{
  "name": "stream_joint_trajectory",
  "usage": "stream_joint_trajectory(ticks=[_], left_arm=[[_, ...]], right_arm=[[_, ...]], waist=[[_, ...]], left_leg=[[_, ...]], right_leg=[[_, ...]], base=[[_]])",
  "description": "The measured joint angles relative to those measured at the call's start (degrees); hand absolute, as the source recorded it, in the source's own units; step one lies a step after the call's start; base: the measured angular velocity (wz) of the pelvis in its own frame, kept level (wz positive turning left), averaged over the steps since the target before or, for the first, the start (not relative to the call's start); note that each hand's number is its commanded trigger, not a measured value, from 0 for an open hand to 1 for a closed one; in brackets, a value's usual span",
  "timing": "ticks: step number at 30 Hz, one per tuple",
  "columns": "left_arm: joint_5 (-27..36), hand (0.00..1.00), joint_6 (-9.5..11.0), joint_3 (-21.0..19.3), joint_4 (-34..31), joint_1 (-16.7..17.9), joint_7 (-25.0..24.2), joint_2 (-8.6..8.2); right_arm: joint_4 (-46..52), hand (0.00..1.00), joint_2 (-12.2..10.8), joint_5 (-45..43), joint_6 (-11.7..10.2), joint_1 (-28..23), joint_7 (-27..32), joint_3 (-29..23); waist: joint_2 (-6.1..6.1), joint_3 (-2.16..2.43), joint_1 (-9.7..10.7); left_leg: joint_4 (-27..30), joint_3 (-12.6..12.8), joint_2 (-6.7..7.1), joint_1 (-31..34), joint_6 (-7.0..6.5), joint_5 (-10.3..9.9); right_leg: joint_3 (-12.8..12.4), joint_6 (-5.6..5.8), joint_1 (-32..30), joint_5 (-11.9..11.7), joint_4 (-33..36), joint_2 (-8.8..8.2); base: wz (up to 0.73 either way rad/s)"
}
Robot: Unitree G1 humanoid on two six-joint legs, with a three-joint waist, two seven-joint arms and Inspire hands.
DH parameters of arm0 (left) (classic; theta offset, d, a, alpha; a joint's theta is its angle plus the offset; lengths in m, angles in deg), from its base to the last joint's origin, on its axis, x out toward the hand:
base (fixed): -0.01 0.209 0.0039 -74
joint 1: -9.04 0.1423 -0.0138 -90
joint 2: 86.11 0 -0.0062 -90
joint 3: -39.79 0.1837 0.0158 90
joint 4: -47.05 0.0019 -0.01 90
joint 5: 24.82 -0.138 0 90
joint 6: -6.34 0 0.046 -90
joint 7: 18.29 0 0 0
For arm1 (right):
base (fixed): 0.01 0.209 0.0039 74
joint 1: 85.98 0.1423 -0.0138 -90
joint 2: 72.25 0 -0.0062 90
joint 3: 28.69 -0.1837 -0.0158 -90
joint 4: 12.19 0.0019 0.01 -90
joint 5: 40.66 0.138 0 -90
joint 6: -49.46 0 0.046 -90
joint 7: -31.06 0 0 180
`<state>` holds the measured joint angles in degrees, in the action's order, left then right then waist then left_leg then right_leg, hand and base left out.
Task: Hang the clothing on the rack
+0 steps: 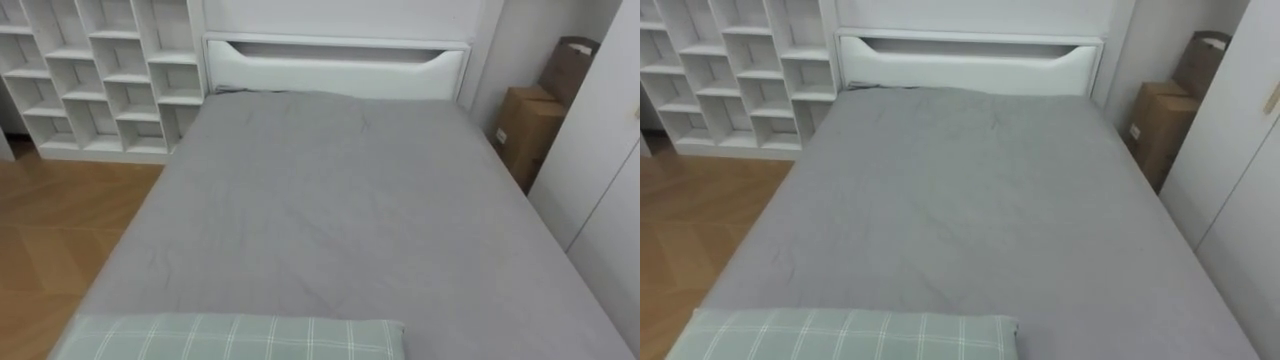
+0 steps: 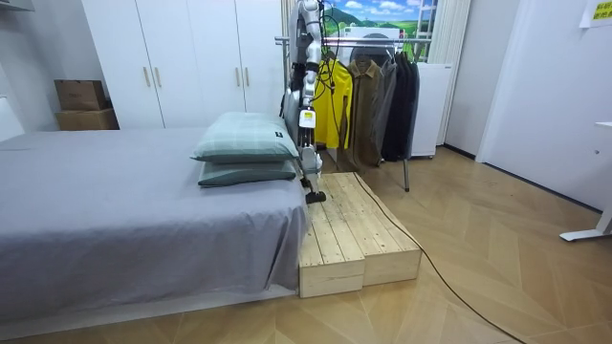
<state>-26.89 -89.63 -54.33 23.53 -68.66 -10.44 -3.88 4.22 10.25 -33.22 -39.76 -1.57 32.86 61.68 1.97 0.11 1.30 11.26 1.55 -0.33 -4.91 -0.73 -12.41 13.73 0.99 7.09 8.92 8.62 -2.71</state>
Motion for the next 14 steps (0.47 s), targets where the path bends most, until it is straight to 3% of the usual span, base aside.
stream_joint_trajectory(ticks=[4, 14], left_arm=[[-1.4, 0.00, -0.4, 1.1, 0.0, 0.5, 0.2, 0.00], [-2.7, 0.00, -2.5, 2.2, 0.0, 1.0, 0.2, -0.04]], right_arm=[[0.0, 0.00, 0.0, -0.2, 0.1, 0.0, -0.2, 0.0], [0.0, 0.00, 0.2, -0.2, 0.5, 0.0, -1.2, 0.1]], waist=[[0.00, -0.26, 0.0], [-0.21, -0.19, 0.1]], left_leg=[[-0.3, 0.1, 0.00, -0.7, -0.03, 0.0], [-0.4, 0.2, 0.01, -0.8, -0.03, 0.0]], right_leg=[[-0.3, 0.01, 0.5, 0.0, 0.0, 0.05], [-0.4, 0.01, 0.4, 0.0, 0.0, 0.06]], base=[[-0.03], [0.00]])
